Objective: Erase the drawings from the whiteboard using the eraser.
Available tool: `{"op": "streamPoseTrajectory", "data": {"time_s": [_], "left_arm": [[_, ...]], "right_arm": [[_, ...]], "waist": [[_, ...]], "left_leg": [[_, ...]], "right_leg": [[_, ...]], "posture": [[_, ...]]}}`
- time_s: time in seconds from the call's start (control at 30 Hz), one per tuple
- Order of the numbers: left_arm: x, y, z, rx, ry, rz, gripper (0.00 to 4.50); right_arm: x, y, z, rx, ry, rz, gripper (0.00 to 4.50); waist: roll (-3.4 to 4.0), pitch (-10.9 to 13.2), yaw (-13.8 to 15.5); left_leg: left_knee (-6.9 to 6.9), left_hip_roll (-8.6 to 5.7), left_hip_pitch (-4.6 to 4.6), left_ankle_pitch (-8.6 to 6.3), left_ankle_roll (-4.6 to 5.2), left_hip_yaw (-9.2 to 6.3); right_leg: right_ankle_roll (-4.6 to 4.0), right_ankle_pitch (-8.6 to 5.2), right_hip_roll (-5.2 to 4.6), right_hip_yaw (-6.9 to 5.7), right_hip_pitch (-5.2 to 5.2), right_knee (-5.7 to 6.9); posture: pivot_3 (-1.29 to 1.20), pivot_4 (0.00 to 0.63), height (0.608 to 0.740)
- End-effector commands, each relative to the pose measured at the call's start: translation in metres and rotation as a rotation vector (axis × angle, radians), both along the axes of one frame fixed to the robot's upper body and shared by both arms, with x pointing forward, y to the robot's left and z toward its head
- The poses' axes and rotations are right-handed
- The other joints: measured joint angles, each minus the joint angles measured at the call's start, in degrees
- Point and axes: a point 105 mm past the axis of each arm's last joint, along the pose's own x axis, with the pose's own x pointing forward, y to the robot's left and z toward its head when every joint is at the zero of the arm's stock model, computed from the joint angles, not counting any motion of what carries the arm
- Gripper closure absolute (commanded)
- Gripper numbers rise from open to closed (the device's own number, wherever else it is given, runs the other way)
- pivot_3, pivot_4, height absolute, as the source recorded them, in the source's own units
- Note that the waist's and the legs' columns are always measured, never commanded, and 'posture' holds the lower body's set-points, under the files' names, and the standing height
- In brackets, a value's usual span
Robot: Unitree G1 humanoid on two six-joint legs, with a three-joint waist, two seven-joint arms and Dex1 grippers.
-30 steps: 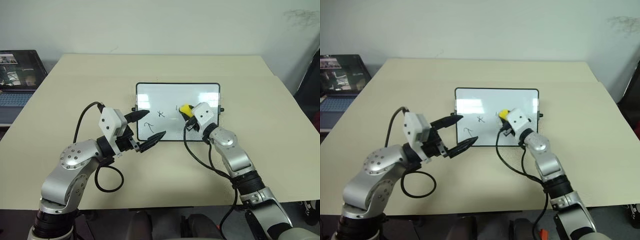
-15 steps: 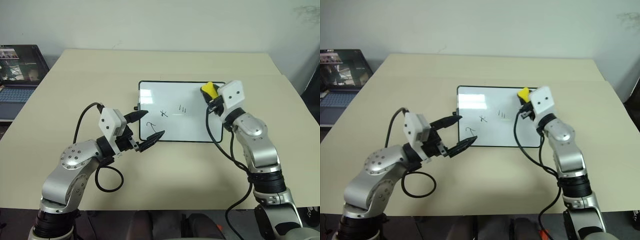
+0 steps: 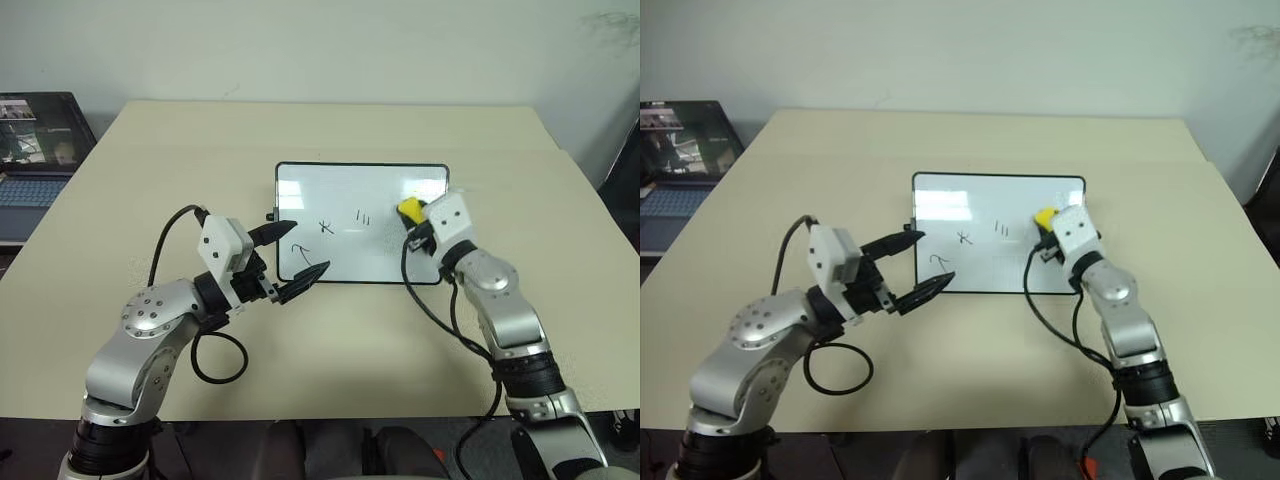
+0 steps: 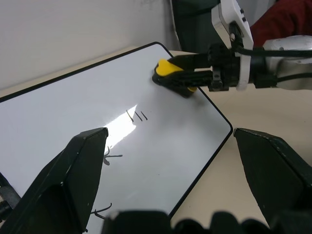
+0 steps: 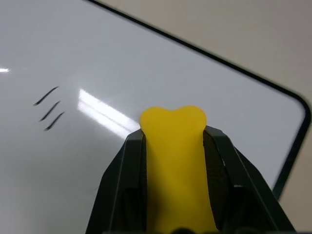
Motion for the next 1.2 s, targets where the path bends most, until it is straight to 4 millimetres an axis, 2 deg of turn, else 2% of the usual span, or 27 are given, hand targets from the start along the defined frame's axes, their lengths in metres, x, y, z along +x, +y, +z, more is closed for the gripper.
{"op": "streamPoseTrajectory", "data": {"time_s": [0.03, 0.1, 0.27, 0.37, 0.57, 0.67, 0.73, 0.8, 0.97, 1.1, 1.2], "left_arm": [[-0.003, -0.003, 0.009, -0.008, -0.049, -0.014, 0.00], [-0.002, -0.002, 0.010, -0.007, -0.051, -0.008, 0.00], [0.000, 0.000, 0.010, -0.017, -0.055, 0.014, 0.00], [0.003, 0.005, 0.011, -0.027, -0.059, 0.049, 0.00], [0.003, 0.020, 0.008, -0.052, -0.053, 0.139, 0.00], [0.002, 0.029, 0.004, -0.063, -0.045, 0.194, 0.00], [0.002, 0.033, 0.002, -0.067, -0.043, 0.218, 0.00], [0.002, 0.033, 0.001, -0.064, -0.043, 0.220, 0.00], [0.002, 0.032, 0.002, -0.065, -0.050, 0.219, 0.00], [0.003, 0.043, 0.001, -0.078, -0.057, 0.285, 0.00], [0.004, 0.050, 0.001, -0.093, -0.062, 0.332, 0.00]], "right_arm": [[-0.007, 0.003, -0.024, -0.024, 0.100, 0.025, 3.30], [-0.008, 0.005, -0.020, -0.009, 0.087, 0.040, 3.30], [-0.008, 0.005, 0.023, 0.066, -0.058, 0.054, 3.30], [-0.014, 0.003, 0.042, 0.090, -0.116, 0.067, 3.30], [-0.033, -0.005, 0.063, 0.127, -0.198, 0.064, 3.30], [-0.039, -0.015, 0.072, 0.147, -0.252, 0.006, 3.30], [-0.039, -0.024, 0.075, 0.153, -0.286, -0.053, 3.30], [-0.035, -0.027, 0.070, 0.146, -0.275, -0.078, 3.30], [-0.028, -0.014, 0.071, 0.130, -0.274, -0.036, 3.30], [-0.037, -0.011, 0.071, 0.155, -0.273, 0.000, 3.30], [-0.052, -0.012, 0.061, 0.179, -0.241, 0.022, 3.30]], "waist": [[0.00, 0.0, -0.1], [-0.01, 0.0, -0.1], [0.00, 0.0, -0.1], [0.02, 0.0, 0.0], [0.01, 0.0, 0.0], [0.01, 0.0, 0.1], [0.00, 0.0, 0.0], [0.00, 0.0, 0.0], [0.02, 0.0, 0.0], [0.01, 0.0, 0.0], [0.01, 0.0, 0.1]], "left_leg": [[0.00, 0.00, 0.01, -0.01, 0.02, 0.00], [0.00, 0.01, 0.19, -0.01, 0.05, -0.04], [0.00, 0.01, 0.18, 0.00, 0.07, -0.04], [-0.01, 0.00, 0.03, 0.01, 0.06, -0.04], [-0.08, 0.00, -0.09, 0.02, -0.05, 0.00], [-0.08, 0.00, -0.09, 0.01, -0.03, -0.03], [-0.04, -0.01, -0.09, -0.02, 0.02, -0.02], [-0.02, -0.02, -0.07, -0.02, 0.02, -0.05], [-0.02, -0.03, -0.06, -0.02, 0.03, -0.04], [-0.03, -0.02, -0.08, -0.01, 0.01, -0.03], [-0.05, -0.02, -0.13, 0.01, -0.03, -0.03]], "right_leg": [[0.00, 0.00, 0.00, 0.01, 0.00, 0.01], [0.06, -0.01, 0.00, -0.03, 0.09, 0.12], [0.09, -0.01, 0.00, -0.01, 0.10, 0.10], [0.02, 0.03, 0.01, -0.03, 0.00, 0.06], [0.03, 0.00, 0.01, 0.00, -0.06, -0.08], [0.02, 0.00, -0.01, -0.01, -0.06, -0.09], [0.02, 0.00, -0.02, 0.00, -0.06, -0.04], [0.02, 0.00, -0.03, -0.03, -0.05, -0.01], [0.02, 0.00, -0.03, -0.03, -0.05, 0.01], [0.02, 0.00, -0.02, -0.02, -0.06, -0.03], [0.02, 0.00, -0.03, -0.02, -0.06, -0.09]], "posture": [[0.00, 0.150, 0.740], [0.00, 0.150, 0.740], [0.00, 0.150, 0.740], [0.00, 0.150, 0.740], [0.00, 0.150, 0.740], [0.00, 0.150, 0.740], [0.00, 0.150, 0.740], [0.00, 0.150, 0.740], [0.00, 0.150, 0.740], [0.00, 0.150, 0.740], [0.00, 0.150, 0.740]]}}
